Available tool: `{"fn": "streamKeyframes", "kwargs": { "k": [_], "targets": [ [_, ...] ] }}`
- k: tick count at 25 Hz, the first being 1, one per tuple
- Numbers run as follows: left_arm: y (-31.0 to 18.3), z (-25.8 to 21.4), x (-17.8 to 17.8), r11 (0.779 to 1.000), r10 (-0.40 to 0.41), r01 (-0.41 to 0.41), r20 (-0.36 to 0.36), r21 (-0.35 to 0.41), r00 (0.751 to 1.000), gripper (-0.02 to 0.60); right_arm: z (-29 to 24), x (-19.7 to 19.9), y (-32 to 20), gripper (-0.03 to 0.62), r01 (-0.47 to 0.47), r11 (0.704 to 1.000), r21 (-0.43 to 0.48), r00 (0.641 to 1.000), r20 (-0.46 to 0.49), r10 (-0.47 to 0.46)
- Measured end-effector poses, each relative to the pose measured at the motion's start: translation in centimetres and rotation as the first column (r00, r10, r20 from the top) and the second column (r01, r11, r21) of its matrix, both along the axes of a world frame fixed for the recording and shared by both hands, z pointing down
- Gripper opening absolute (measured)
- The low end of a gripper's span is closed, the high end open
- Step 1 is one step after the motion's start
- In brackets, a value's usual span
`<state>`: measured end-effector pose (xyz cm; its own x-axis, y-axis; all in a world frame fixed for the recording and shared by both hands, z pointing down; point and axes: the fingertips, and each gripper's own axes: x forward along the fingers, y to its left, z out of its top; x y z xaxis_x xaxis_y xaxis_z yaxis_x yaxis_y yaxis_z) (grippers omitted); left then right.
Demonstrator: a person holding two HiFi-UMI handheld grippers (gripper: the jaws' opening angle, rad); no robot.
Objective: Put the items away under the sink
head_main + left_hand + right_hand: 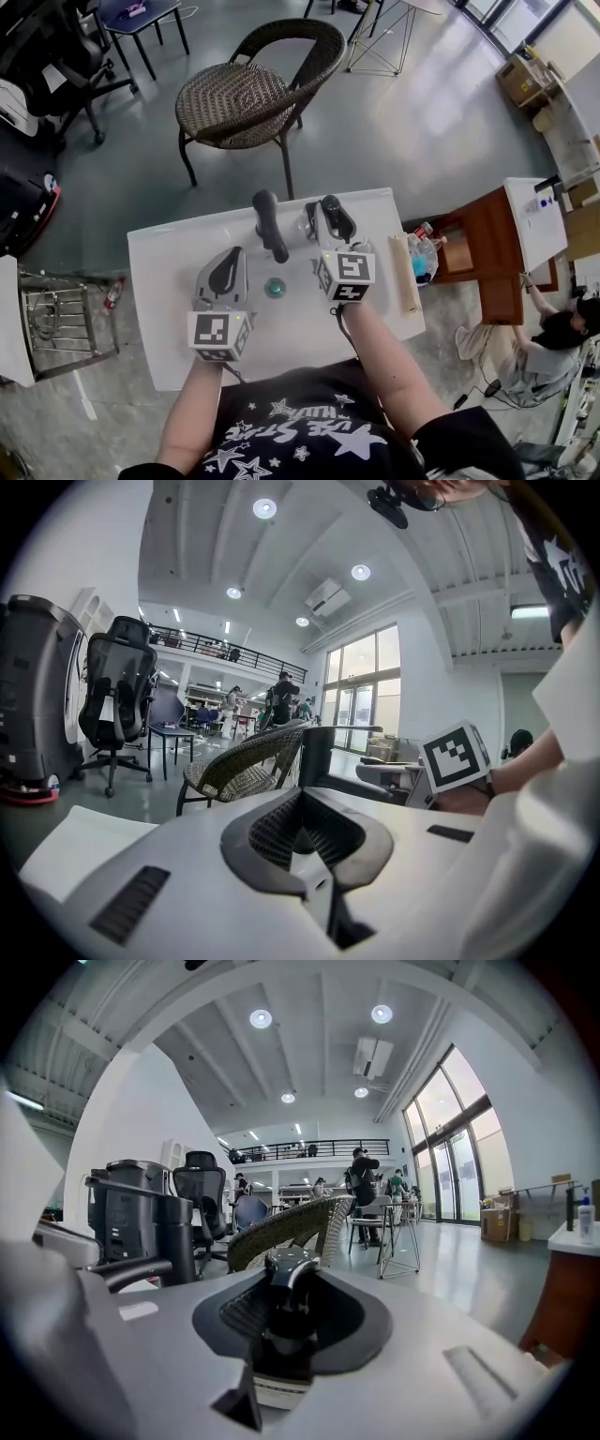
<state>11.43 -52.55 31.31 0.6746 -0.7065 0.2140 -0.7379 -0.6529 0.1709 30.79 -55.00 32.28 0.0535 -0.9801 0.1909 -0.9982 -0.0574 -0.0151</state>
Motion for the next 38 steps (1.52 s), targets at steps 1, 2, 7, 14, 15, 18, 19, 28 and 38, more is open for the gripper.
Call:
{"fn": "streamKeyframes", "kwargs": {
  "k": [1,2,7,14,15,18,19,28,38],
  "targets": [
    [0.1,0.0,-0.1,1.0,0.0,0.0,-0.001,-0.001,1.0,0.009,0.0,0.0,0.0,0.1,-0.003,1.0,-0.003,1.0,0.009,0.004],
    [0.2,0.0,-0.2,1.0,-0.001,0.001,-0.001,-0.002,1.0,0.009,0.0,0.0,0.1,0.098,-0.009,1.0,-0.006,1.0,0.019,0.009],
    [0.7,-0.5,-0.8,1.0,-0.003,0.003,-0.007,0.001,1.0,0.009,-0.7,0.7,1.2,0.098,-0.046,0.999,0.003,0.997,0.068,0.046],
    [2.0,-0.6,-0.9,1.0,0.017,-0.017,-0.039,0.006,0.999,0.009,-2.4,0.1,4.6,0.097,-0.028,1.0,0.012,0.998,0.051,0.027],
    [2.4,-0.6,-0.8,1.0,0.026,-0.025,-0.046,0.004,0.999,0.009,-2.6,-0.1,5.2,0.098,-0.026,1.0,0.013,0.998,0.048,0.026],
    [3.5,-0.4,-0.3,0.998,0.055,-0.055,-0.063,0.001,0.996,0.009,-3.0,-0.5,7.3,0.098,-0.032,0.999,0.006,0.998,0.06,0.031],
    [3.8,-0.5,-0.1,0.998,0.066,-0.066,-0.065,0.004,0.996,0.009,-3.1,-0.6,7.9,0.098,-0.036,0.999,0.002,0.997,0.072,0.036],
    [5.9,-1.9,0.1,0.997,0.067,-0.063,-0.091,0.045,0.994,0.009,-4.4,-1.5,12.3,0.098,-0.023,1.0,0.008,0.995,0.099,0.022],
    [10.3,-2.8,0.4,0.998,-0.001,0.003,-0.042,0.061,0.999,0.009,-4.6,-2.2,15.7,0.098,0.117,0.993,0.011,0.988,0.098,-0.118]
  ]
}}
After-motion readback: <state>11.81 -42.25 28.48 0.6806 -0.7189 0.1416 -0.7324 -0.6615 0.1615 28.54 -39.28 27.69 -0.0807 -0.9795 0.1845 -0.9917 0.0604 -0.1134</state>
